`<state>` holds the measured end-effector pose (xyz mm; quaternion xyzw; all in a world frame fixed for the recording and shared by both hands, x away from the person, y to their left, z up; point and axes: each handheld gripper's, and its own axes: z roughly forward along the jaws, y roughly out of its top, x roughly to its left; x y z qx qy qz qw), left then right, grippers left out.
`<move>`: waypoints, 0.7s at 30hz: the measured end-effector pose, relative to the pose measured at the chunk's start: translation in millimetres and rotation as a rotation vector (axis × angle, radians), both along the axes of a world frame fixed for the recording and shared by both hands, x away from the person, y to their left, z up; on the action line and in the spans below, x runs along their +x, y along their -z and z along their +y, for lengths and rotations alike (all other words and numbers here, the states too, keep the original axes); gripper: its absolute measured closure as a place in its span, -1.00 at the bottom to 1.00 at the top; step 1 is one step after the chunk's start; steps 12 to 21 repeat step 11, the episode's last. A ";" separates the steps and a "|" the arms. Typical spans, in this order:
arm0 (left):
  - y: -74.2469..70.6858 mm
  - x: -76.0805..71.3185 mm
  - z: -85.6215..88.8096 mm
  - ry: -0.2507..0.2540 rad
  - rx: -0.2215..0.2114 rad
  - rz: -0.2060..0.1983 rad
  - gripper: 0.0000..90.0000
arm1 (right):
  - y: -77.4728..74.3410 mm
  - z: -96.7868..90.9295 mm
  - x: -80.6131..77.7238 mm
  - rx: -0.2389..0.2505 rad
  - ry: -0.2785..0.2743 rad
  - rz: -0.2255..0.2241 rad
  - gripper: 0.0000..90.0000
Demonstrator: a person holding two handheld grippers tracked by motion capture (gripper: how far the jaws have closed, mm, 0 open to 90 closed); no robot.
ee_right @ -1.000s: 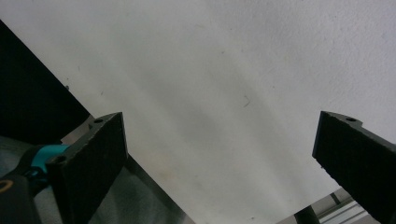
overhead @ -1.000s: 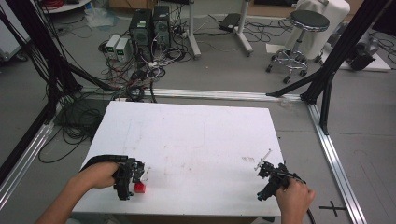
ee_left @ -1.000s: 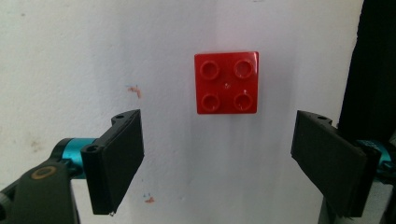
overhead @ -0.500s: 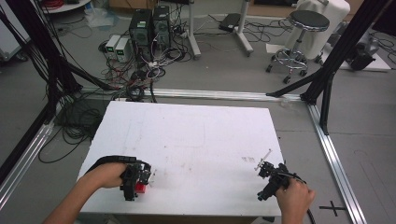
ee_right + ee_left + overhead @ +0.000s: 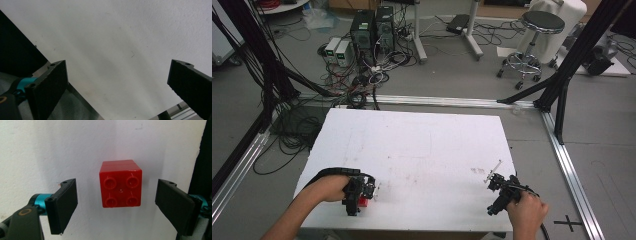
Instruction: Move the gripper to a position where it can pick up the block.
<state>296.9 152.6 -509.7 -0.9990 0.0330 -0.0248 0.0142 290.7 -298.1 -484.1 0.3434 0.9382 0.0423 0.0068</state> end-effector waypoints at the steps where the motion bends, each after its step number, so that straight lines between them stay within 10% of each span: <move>1: 0.0 0.0 0.0 0.000 0.000 0.000 -0.59 | -0.1 -0.1 0.0 -0.001 0.000 0.000 -0.95; 21: 0.2 -0.5 -0.4 0.002 0.007 0.002 -0.59 | 0.1 -0.3 -0.7 0.002 0.005 0.000 -0.95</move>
